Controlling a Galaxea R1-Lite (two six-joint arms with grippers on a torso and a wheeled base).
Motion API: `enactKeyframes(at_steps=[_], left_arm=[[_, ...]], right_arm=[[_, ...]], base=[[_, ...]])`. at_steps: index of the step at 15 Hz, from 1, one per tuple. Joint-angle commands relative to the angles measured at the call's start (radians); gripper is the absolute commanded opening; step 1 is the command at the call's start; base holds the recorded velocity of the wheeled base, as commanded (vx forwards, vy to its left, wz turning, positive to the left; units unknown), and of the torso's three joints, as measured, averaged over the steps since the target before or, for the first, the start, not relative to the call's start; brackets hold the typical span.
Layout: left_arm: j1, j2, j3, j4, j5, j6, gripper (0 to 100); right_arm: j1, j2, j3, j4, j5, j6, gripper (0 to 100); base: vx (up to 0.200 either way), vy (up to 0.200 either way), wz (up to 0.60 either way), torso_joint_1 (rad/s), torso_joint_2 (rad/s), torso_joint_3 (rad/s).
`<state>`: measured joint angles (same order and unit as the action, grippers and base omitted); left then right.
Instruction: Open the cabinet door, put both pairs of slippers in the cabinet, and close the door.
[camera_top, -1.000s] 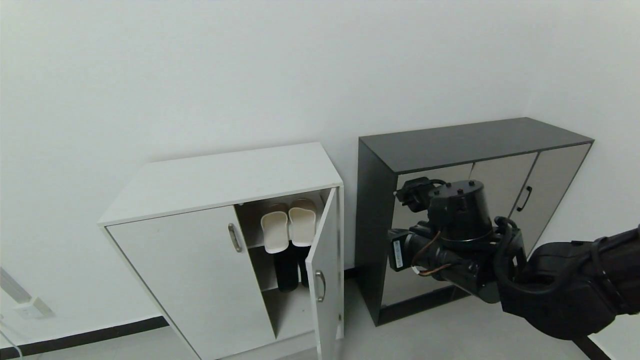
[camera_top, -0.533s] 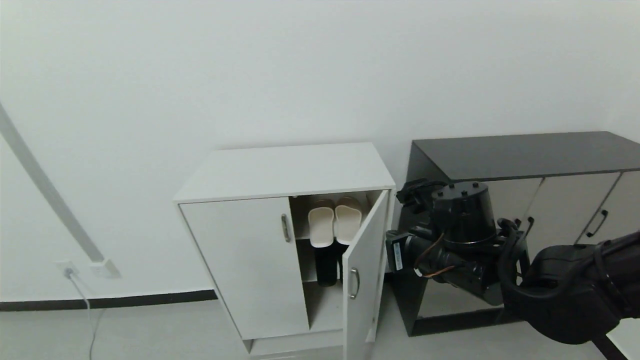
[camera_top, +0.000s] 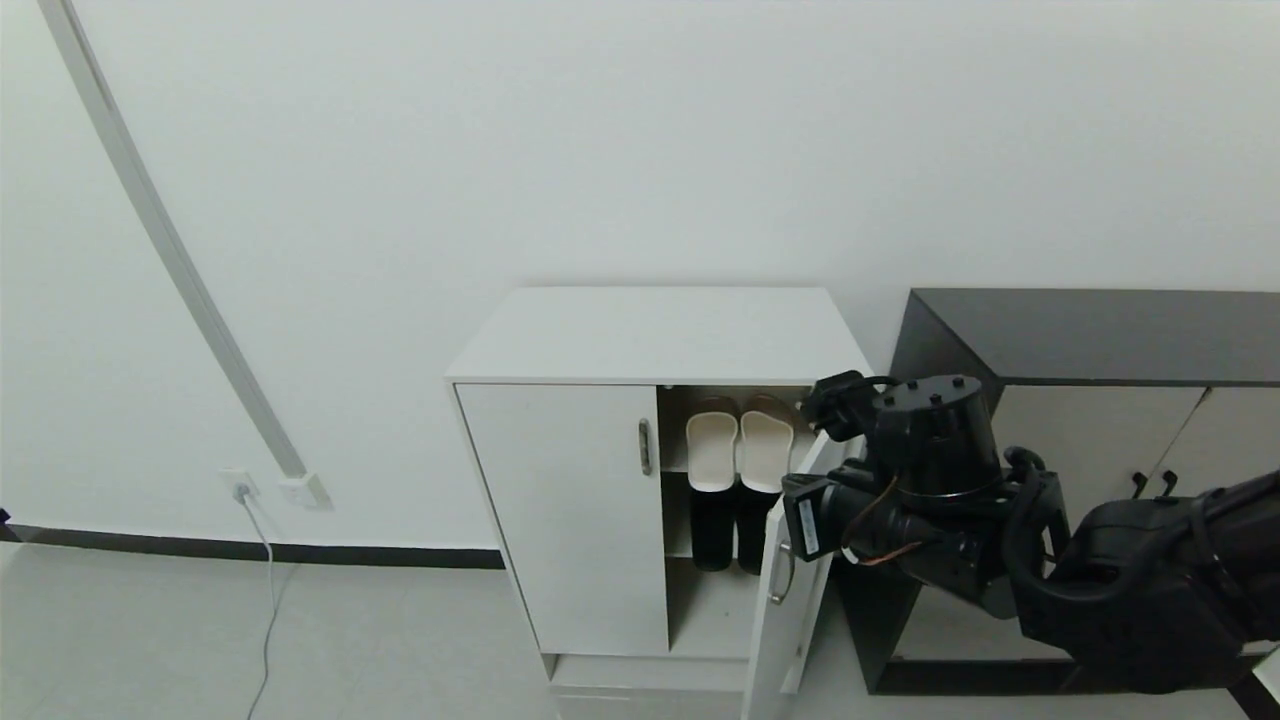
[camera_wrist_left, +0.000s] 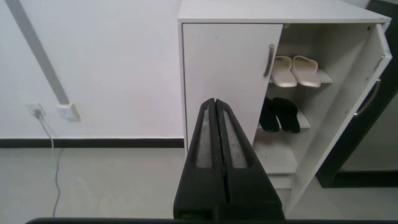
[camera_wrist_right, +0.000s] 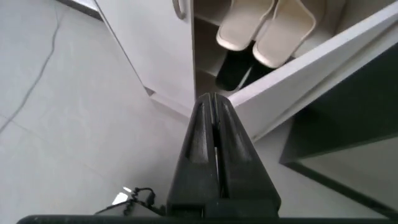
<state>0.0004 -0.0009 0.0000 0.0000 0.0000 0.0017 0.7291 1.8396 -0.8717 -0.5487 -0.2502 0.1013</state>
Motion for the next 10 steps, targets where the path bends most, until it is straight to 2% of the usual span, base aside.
enactKeyframes(at_steps=[1,5,10], left_arm=[[0.001,0.001,0.0,0.0,0.0,0.0,0],[0.001,0.001,0.0,0.0,-0.002,0.0,0],[0.001,0.001,0.0,0.0,-0.002,0.0,0]], right_arm=[[-0.008,-0.017,0.043,0.003,-0.001,-0.017,0],[-0.013,-0.046,0.142,0.001,-0.001,-0.022,0],[-0.013,-0.025,0.184,0.001,0.003,-0.029,0]], base=[[0.0,0.0,0.0,0.0,0.0,0.0],[0.0,0.0,0.0,0.0,0.0,0.0],[0.2,0.0,0.0,-0.001,0.0,0.006]])
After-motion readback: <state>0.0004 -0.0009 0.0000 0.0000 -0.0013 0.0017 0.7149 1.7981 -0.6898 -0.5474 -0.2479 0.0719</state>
